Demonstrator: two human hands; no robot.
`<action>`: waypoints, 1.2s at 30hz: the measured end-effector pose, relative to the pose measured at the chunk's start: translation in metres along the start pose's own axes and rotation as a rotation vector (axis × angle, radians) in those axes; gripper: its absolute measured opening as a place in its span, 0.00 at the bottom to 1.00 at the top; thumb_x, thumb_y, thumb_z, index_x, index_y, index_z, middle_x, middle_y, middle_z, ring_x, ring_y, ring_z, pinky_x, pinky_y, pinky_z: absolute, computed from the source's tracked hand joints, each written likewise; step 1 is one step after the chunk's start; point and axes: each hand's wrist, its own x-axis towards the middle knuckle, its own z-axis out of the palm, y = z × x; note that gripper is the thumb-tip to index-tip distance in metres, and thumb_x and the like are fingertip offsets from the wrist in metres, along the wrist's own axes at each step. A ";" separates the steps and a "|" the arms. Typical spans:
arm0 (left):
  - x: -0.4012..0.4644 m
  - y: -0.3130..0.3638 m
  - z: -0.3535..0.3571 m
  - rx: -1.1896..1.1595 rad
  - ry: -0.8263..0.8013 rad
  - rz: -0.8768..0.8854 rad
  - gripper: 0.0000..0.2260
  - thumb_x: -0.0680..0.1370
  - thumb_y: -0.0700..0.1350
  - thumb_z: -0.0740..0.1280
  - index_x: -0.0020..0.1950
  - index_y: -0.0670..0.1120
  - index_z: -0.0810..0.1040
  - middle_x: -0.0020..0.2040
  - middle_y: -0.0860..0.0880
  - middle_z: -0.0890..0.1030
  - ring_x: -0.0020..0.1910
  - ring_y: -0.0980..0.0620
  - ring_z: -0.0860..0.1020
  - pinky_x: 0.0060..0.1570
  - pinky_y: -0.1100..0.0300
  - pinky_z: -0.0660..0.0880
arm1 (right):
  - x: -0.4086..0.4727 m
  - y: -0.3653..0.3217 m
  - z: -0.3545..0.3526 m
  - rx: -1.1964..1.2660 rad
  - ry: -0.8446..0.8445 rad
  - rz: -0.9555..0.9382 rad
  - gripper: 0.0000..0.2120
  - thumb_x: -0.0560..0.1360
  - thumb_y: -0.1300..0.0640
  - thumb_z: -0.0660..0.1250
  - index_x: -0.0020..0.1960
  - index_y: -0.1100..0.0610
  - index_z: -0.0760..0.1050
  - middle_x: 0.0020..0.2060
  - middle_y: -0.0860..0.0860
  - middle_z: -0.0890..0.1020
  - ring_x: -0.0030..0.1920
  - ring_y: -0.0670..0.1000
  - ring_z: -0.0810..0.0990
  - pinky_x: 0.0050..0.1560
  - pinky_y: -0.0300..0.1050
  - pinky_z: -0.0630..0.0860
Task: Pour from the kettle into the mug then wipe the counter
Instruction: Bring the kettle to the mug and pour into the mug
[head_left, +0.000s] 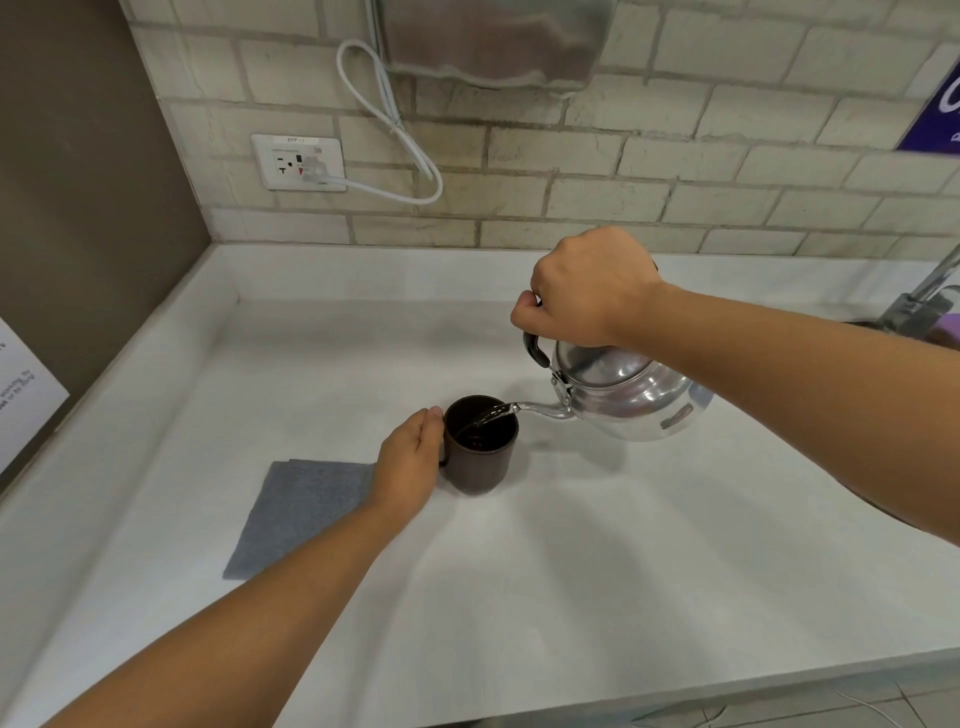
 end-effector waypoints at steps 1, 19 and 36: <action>0.000 0.000 0.000 -0.002 -0.001 -0.001 0.21 0.81 0.53 0.54 0.39 0.37 0.70 0.33 0.48 0.71 0.36 0.51 0.70 0.41 0.54 0.69 | 0.000 0.000 0.000 0.000 -0.002 -0.003 0.21 0.70 0.51 0.55 0.22 0.58 0.57 0.17 0.51 0.60 0.19 0.51 0.56 0.26 0.38 0.57; 0.000 -0.001 0.000 0.000 -0.005 -0.013 0.20 0.81 0.54 0.55 0.36 0.42 0.68 0.32 0.50 0.69 0.34 0.52 0.69 0.39 0.55 0.67 | 0.002 0.001 0.002 0.007 -0.004 0.006 0.22 0.70 0.50 0.54 0.21 0.58 0.58 0.17 0.51 0.61 0.19 0.51 0.57 0.25 0.38 0.57; -0.001 0.000 -0.001 0.004 -0.001 0.020 0.22 0.81 0.53 0.55 0.39 0.36 0.68 0.32 0.48 0.70 0.34 0.51 0.69 0.39 0.55 0.66 | -0.010 0.022 0.021 0.250 -0.012 0.212 0.21 0.70 0.48 0.57 0.22 0.57 0.58 0.18 0.51 0.61 0.21 0.52 0.60 0.25 0.39 0.56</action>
